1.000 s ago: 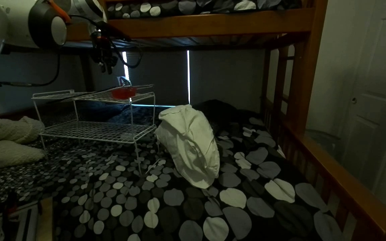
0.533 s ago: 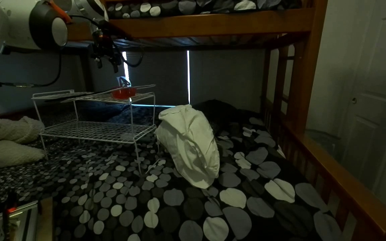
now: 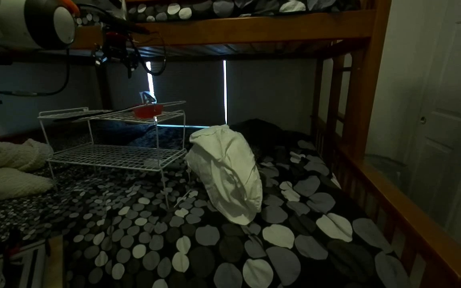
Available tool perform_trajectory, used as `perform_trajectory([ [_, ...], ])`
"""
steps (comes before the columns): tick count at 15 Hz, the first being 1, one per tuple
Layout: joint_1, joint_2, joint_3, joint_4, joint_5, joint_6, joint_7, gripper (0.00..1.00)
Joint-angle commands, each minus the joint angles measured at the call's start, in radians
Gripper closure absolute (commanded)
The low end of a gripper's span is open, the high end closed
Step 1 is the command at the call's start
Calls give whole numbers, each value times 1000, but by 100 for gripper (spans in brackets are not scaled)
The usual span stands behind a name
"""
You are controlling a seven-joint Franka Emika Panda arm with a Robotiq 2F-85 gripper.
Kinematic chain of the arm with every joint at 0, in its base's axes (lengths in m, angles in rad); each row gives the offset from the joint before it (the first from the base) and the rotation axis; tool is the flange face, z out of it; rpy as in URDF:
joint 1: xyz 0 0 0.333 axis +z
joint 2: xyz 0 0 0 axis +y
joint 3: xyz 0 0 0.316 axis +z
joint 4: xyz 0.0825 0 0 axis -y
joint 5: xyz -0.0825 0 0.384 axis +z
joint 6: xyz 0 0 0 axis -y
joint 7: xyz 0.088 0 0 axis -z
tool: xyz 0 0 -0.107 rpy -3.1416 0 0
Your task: Put the hanger on top of the rack
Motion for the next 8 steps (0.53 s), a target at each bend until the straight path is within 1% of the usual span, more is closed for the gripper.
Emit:
perform_trajectory([
  [1,-56,-170,5,-231,185,66,249,0],
  [6,-97,-337,-19,-436,413,129,532,0],
  [7,-71,-225,-7,-278,337,70,447,0],
  [8,-75,-242,-7,-295,346,75,458,0],
])
